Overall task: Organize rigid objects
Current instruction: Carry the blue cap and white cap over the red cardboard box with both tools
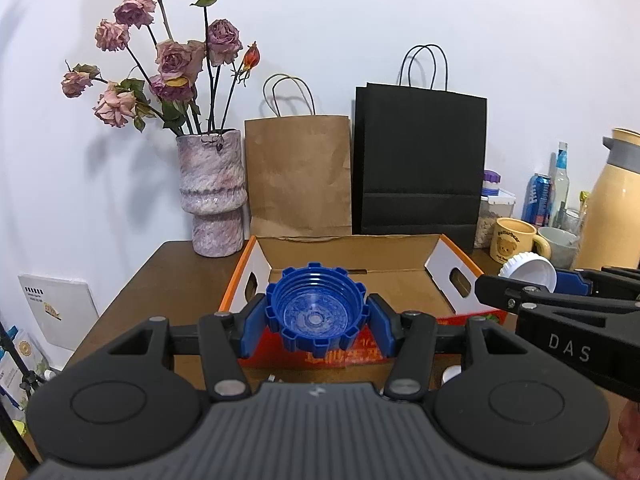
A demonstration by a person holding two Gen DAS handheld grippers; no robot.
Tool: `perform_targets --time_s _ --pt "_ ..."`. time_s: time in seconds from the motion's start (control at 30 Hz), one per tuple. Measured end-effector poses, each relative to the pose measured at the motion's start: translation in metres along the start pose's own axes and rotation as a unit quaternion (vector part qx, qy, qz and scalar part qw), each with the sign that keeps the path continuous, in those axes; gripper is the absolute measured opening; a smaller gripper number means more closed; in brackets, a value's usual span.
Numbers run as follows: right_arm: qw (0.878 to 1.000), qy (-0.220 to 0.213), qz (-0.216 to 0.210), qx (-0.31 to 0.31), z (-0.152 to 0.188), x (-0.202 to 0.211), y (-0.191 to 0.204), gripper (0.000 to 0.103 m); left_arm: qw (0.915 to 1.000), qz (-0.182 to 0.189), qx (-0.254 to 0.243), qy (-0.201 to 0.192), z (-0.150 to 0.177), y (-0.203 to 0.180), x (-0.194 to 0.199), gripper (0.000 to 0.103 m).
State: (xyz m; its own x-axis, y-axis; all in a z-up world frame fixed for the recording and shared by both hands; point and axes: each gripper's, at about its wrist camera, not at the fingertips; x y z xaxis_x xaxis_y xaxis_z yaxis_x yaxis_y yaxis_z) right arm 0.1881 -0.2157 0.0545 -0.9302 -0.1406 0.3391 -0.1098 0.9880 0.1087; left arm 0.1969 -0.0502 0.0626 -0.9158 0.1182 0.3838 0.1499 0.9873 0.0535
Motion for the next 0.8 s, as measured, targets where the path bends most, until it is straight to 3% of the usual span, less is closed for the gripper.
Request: perform_targets --time_s 0.8 --pt "1.0 0.016 0.012 0.02 -0.03 -0.091 -0.011 0.039 0.9993 -0.018 0.027 0.016 -0.034 0.004 -0.086 0.055"
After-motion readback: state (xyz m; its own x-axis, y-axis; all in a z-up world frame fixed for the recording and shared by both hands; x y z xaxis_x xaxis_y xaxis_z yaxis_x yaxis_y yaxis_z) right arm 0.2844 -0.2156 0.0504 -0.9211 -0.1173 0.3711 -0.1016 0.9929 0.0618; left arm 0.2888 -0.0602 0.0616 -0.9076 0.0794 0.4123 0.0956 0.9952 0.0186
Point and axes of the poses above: each gripper's, at about its wrist camera, not at the fingertips, and x roughly against the way its jaws point, y to its left, z to its underside, and after that the axes turned 3 degrees about -x, right-handed
